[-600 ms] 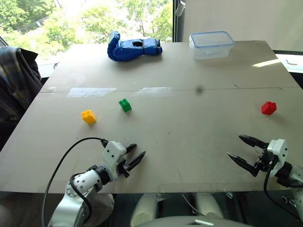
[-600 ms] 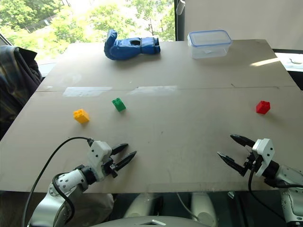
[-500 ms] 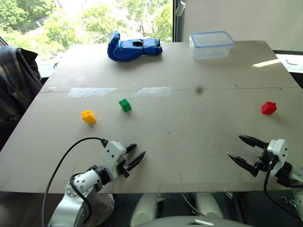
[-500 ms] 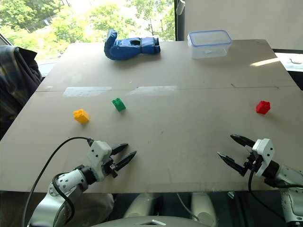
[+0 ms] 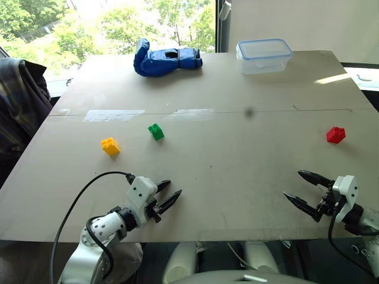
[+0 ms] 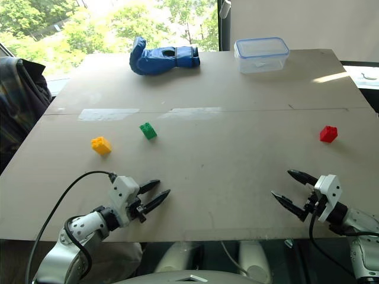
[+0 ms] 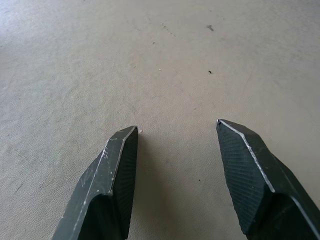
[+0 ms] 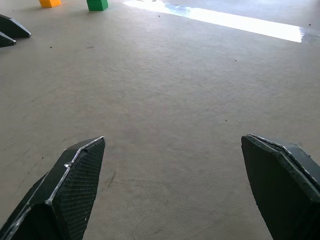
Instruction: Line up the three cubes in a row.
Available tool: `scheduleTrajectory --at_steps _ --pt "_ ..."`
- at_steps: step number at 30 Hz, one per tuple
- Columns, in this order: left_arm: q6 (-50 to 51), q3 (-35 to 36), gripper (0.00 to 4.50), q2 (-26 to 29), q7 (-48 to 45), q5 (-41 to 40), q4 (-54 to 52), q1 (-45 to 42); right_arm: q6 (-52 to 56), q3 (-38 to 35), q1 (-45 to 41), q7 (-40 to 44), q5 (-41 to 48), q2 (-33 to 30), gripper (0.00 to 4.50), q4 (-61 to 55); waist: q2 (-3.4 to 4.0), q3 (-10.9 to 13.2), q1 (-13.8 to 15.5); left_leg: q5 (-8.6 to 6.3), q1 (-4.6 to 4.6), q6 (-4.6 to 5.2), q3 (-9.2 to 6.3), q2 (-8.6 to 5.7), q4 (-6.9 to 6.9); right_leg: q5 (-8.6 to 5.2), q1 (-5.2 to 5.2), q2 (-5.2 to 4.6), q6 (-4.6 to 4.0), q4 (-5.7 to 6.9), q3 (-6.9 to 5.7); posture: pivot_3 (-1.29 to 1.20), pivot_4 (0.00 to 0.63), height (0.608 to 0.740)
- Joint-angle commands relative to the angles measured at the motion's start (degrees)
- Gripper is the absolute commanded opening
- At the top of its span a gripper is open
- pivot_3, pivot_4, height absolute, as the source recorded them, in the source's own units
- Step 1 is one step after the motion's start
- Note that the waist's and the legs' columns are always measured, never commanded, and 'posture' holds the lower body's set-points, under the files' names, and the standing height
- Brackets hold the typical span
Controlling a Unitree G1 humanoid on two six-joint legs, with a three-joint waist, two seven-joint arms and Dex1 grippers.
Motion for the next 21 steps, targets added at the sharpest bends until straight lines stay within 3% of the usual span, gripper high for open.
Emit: scheduleTrajectory --at_steps 1,5,9,14,21 --pt "0.5 -0.3 2.49 0.5 -0.6 0.2 -0.2 0.5 -0.5 -0.4 -0.3 -0.4 0.2 0.0 4.50 -1.5 0.00 0.0 0.0 0.00 0.00 0.00 0.00 0.00 0.00 0.00 0.00 0.00 0.00 0.00 0.00 0.00 0.150 0.740" --pt "0.3 -0.4 2.49 0.8 -1.0 0.3 -0.1 -0.2 -0.5 -1.3 -0.8 -3.2 0.4 1.0 4.50 -2.3 -0.01 0.0 0.0 0.00 0.00 0.00 0.00 0.00 0.00 0.00 0.00 0.00 0.00 0.00 0.00 0.00 0.150 0.740" --pt "3.3 -1.7 2.49 3.3 -2.8 -1.1 -5.2 -4.9 2.2 -5.4 -4.6 -15.9 -2.4 2.2 4.50 -0.6 -0.04 0.0 0.0 0.00 -0.01 -0.01 0.01 -0.02 0.00 0.01 -0.01 0.00 0.00 0.02 0.02 0.00 0.150 0.740" --pt "10.1 -4.5 2.49 6.1 -6.3 -4.3 -10.5 -15.5 7.4 -9.4 -10.0 -31.4 -7.9 2.3 4.50 2.9 -0.24 0.1 0.4 0.03 -0.07 -0.04 -0.09 -0.08 0.00 0.02 -0.04 0.02 0.00 0.02 -0.05 0.00 0.150 0.740" --pt "21.9 -5.6 2.49 9.6 -10.9 -14.1 -15.1 -29.0 16.0 -11.7 -17.9 -40.8 -6.7 3.3 4.50 7.6 -0.27 0.2 -0.4 0.12 -0.11 -0.19 0.09 -0.07 -0.34 0.02 -0.26 0.03 -0.02 0.03 0.13 0.00 0.150 0.740"
